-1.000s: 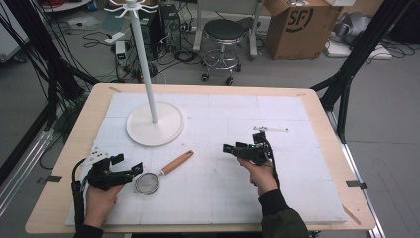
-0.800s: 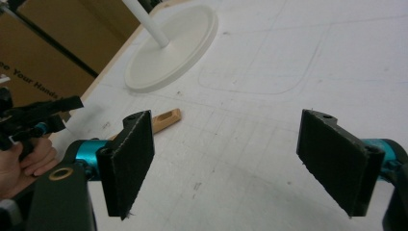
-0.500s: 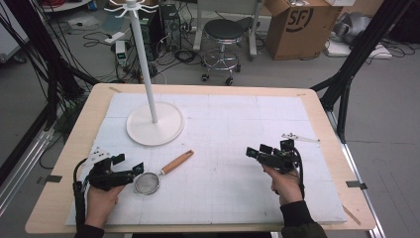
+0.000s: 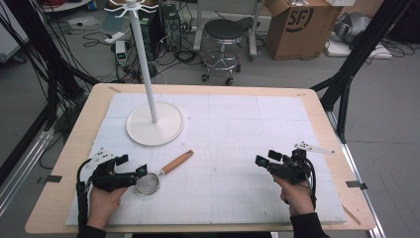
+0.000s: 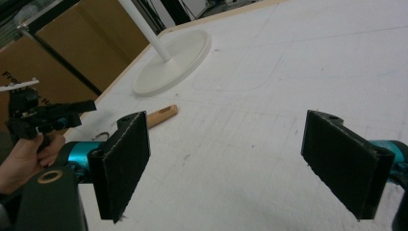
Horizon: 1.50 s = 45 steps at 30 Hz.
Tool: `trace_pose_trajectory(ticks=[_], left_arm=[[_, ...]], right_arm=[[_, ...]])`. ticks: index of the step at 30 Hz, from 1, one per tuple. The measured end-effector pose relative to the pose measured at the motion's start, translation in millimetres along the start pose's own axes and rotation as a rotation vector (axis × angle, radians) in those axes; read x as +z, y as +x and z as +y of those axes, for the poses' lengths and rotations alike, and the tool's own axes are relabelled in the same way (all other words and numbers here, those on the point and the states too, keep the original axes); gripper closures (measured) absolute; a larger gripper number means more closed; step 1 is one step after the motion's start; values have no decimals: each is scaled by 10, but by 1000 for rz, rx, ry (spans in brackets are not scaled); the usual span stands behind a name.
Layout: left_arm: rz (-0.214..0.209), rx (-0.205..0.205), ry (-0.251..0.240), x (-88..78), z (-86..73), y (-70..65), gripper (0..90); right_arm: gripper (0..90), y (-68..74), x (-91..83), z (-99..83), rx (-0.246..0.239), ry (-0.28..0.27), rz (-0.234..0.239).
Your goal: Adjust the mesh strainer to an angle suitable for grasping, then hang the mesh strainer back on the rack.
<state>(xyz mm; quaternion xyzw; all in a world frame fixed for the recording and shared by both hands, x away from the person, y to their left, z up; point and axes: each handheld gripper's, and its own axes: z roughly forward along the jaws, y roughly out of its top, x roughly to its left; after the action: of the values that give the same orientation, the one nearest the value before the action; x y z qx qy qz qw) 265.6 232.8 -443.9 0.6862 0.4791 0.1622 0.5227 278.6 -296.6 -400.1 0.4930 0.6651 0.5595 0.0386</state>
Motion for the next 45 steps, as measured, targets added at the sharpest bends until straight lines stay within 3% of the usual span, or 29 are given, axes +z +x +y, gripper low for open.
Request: trace_pose_trajectory(ticks=[4, 6, 9, 12, 20, 24, 32, 42, 45], left_arm=[[3, -3, 0, -15, 2, 23, 82], [-5, -2, 8, -18, 11, 27, 82], [-51, -9, 35, -28, 84, -3, 81], [-66, 30, 47, -12, 136, -98, 81], [-94, 41, 26, 67, 216, -228, 81], [-91, 69, 47, 141, 225, -288, 82], [-116, 46, 42, 139, 249, -250, 99], [-116, 54, 43, 141, 241, -259, 99], [-125, 63, 67, 166, 231, -270, 107]], right_arm=[[166, -30, -37, -76, -18, -2, -10], [163, -49, -64, -124, -5, 3, 10], [163, -59, -92, -129, -1, -10, 33], [163, -78, -100, -123, 5, -19, 43], [163, -92, -134, -134, 8, -32, 45], [163, -97, -126, -139, 11, -26, 41], [163, -110, -125, -137, 14, -34, 33], [163, -117, -133, -140, 17, -34, 31], [163, -118, -125, -144, 17, -31, 32]])
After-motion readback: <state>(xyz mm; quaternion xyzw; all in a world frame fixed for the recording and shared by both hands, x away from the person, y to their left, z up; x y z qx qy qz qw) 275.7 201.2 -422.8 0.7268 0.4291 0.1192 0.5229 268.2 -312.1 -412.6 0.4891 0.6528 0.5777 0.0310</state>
